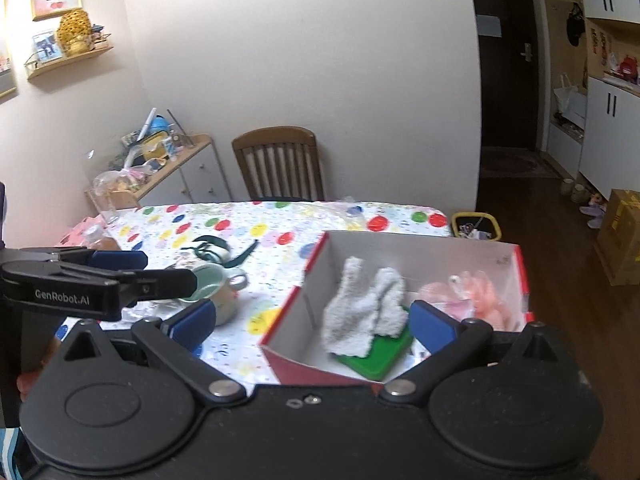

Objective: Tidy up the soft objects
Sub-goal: 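Move both tools back to the table toward the yellow sponge and black mask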

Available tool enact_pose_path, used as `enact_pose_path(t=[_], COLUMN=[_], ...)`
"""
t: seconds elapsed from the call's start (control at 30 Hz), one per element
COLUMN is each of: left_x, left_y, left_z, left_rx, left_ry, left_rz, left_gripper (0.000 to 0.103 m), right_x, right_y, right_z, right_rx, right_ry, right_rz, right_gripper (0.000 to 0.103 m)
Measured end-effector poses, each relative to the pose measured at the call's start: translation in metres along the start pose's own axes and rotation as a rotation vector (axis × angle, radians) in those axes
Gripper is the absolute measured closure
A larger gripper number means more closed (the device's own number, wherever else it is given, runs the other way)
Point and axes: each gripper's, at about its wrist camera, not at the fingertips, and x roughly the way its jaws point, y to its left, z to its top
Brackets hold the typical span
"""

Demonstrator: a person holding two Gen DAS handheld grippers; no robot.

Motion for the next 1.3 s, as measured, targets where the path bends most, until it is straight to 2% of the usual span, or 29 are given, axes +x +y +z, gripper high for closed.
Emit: enact_pose_path(t=[0.23, 0.43, 0.63, 0.83, 1.0, 1.13, 1.3], left_x=[-0.033, -0.055, -0.071, -0.075, -0.074, -0.069, -0.058], left_y=[0.045, 0.091, 0.139, 0.180, 0.211, 0.229, 0.246], left_z=[-0.016, -0.031, -0.052, -0.078, -0.096, -0.110, -0.127], left_rx=[0.020, 0.059, 0.043, 0.031, 0.000, -0.026, -0.051], left_ry=[-0.054, -0.074, -0.070, -0.027, 0.011, 0.041, 0.102], left_rz=[0.034, 0.131, 0.113, 0.092, 0.075, 0.080, 0.078], left_gripper=[0.000, 0.000, 0.000, 0.000, 0.000, 0.000, 0.000], right_x=[0.013, 0.030, 0.053, 0.095, 0.149, 0.192, 0.233], right_y=[0.043, 0.080, 0.114, 0.145, 0.143, 0.132, 0.127], right_z=[-0.001, -0.007, -0.012, -0.017, -0.012, -0.014, -0.018], right_rx=[-0.025, -0.039, -0.068, -0.174, -0.222, -0.213, -0.281], right_ry=[0.009, 0.033, 0.051, 0.092, 0.186, 0.270, 0.348], right_rz=[0.017, 0.033, 0.020, -0.003, -0.062, -0.118, -0.166], right_gripper=[0.000, 0.000, 0.000, 0.003, 0.007, 0.020, 0.026])
